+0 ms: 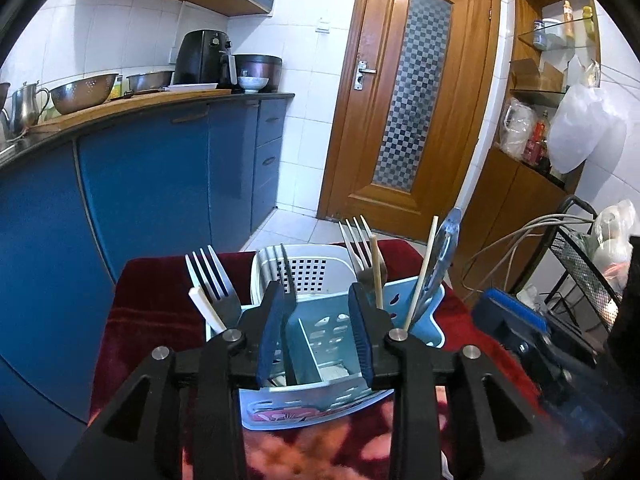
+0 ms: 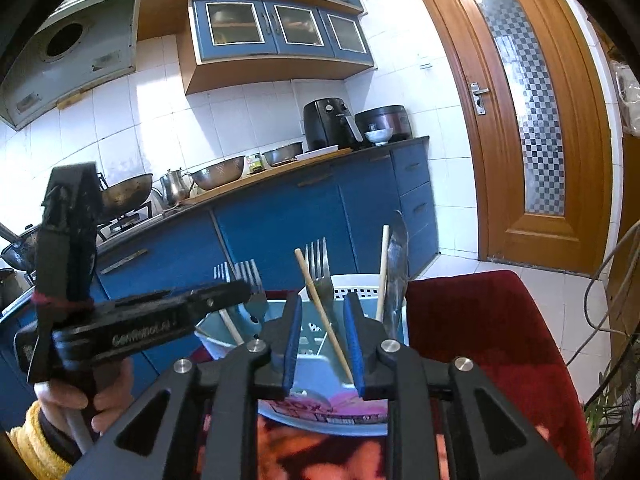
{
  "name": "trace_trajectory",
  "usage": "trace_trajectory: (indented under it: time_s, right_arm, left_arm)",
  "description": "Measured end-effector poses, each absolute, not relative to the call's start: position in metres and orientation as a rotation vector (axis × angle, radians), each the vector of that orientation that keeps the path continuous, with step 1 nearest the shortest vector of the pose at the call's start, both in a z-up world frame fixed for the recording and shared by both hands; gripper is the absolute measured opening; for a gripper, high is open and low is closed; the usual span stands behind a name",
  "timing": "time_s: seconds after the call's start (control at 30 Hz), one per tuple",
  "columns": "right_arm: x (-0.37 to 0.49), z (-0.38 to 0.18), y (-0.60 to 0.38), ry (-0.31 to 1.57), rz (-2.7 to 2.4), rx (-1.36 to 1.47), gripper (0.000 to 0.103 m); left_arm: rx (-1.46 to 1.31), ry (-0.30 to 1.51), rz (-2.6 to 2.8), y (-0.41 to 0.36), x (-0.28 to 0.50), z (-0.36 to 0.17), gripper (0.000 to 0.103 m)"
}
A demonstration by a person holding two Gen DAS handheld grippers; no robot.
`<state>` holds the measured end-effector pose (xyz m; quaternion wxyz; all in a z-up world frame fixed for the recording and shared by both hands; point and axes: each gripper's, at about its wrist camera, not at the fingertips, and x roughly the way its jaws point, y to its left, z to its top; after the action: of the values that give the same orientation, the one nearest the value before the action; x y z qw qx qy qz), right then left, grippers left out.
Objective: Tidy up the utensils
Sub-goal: 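Lower the fork and chopstick into the holder and open both tools, then move both tools back down toward the white fork and chopstick on the rug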
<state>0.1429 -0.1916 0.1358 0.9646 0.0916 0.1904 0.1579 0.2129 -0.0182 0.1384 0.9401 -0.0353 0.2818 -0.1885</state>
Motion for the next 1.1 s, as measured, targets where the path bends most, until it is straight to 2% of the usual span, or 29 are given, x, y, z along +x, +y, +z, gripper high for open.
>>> trace_trajectory:
  time_s: [0.63, 0.83, 1.1]
  right_arm:
    - [0.088, 0.145, -0.197, 0.502, 0.276, 0.164, 0.024]
    - [0.075, 0.132, -0.202, 0.582, 0.237, 0.16, 0.024]
    - [0.06, 0.109, -0.215, 0.669, 0.2, 0.173, 0.024]
  left_arm:
    - [0.004, 0.563, -0.342, -0.015, 0.136, 0.171, 0.034]
    - [0.023, 0.608, -0.33, -0.017, 0.108, 0.162, 0.034]
    - [0.051, 0.708, -0.333, -0.026, 0.091, 0.121, 0.034]
